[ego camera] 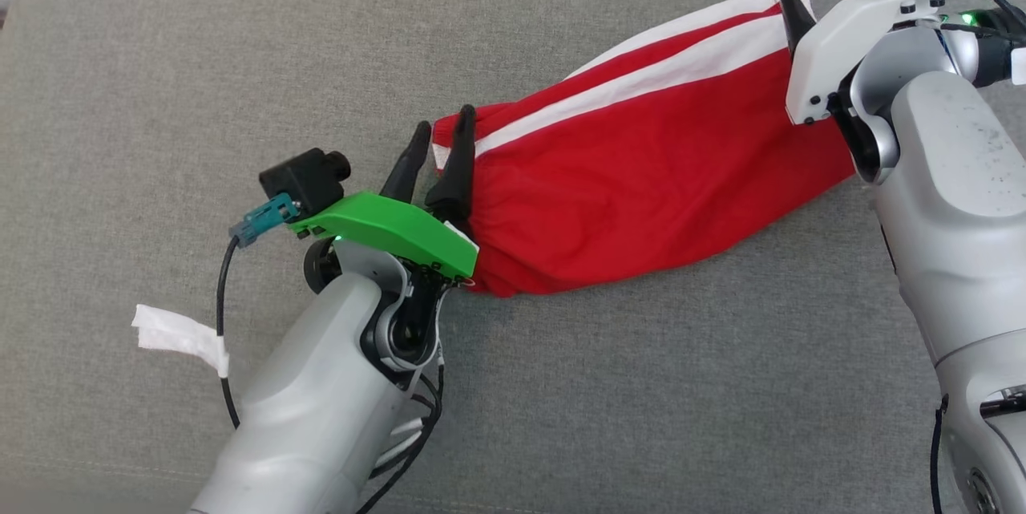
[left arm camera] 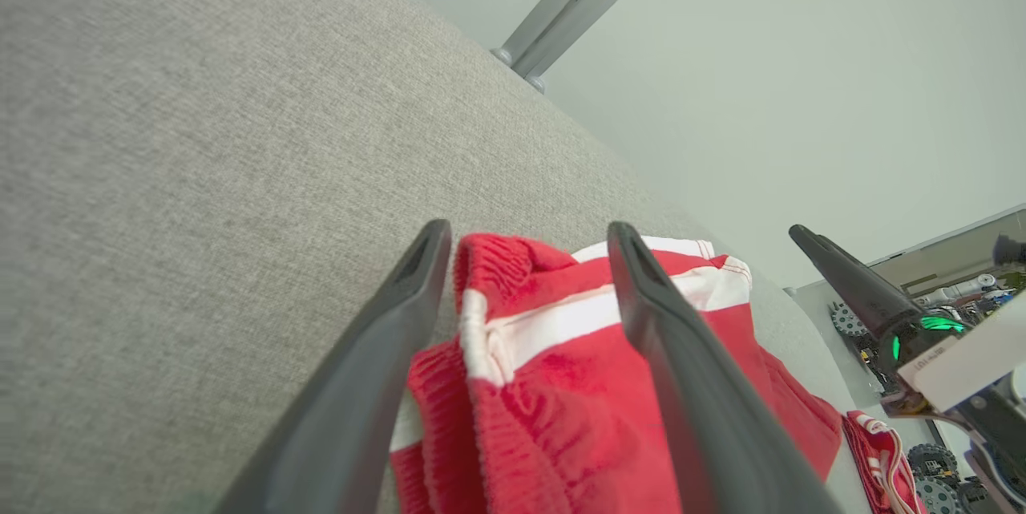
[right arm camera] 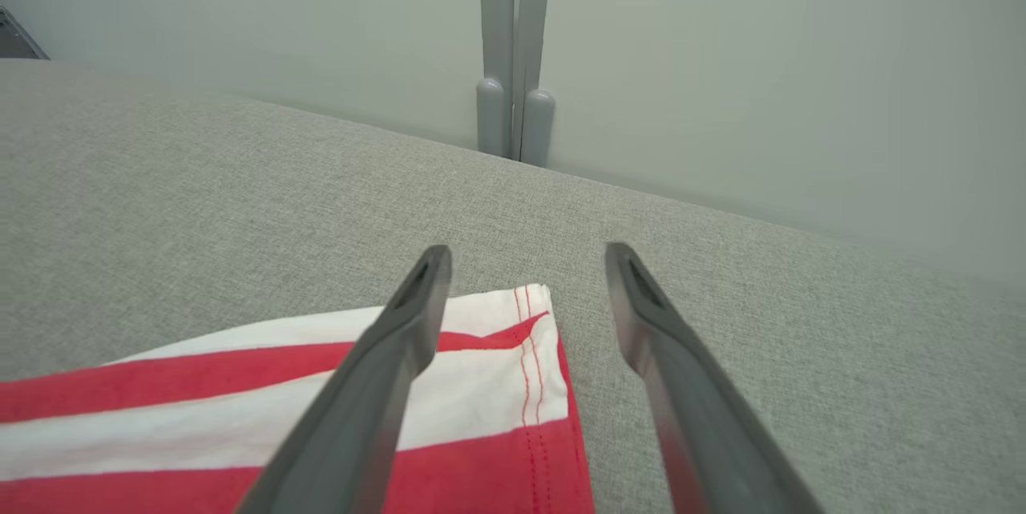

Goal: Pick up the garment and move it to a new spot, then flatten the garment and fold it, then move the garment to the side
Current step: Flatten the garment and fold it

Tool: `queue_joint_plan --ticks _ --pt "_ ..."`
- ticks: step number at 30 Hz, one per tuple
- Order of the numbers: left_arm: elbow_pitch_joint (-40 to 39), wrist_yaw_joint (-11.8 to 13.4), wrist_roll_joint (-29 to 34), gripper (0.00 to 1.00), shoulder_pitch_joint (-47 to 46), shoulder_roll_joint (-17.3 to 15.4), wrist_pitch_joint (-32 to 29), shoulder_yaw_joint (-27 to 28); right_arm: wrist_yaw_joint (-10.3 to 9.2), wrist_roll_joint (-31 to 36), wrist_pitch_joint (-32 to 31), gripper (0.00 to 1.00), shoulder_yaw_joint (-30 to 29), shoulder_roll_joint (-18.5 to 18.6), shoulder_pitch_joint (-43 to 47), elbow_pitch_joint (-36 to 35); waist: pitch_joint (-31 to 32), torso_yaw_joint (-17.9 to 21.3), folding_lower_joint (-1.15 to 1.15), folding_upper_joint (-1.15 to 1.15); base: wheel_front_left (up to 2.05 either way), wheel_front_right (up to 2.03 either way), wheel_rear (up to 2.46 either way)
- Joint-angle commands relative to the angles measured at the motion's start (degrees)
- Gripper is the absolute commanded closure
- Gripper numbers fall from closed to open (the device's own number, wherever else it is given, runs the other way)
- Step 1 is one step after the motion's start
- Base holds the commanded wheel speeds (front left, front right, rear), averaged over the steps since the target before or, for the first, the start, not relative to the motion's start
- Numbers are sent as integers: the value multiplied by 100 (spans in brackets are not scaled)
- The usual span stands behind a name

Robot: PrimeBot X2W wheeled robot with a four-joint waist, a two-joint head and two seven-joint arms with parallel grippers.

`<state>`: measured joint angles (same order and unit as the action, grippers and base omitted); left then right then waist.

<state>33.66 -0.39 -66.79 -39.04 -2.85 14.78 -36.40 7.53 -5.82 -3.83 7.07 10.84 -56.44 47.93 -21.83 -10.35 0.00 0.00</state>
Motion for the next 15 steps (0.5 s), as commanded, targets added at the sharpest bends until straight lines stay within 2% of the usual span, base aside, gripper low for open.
queue_joint_plan --ticks 1,6,15 --pt "2 -62 177 0 3 -26 45 124 -10 -91 56 0 -40 -19 -47 61 150 25 0 0 0 0 0" --pt "-394 -103 1203 0 446 -125 35 935 -9 -471 -128 0 -101 -47 70 279 468 47 0 0 0 0 0" --pt "-1555 -464 3211 0 1584 -105 31 2138 -9 -923 -666 0 -130 183 406 555 776 -36 0 0 0 0 0"
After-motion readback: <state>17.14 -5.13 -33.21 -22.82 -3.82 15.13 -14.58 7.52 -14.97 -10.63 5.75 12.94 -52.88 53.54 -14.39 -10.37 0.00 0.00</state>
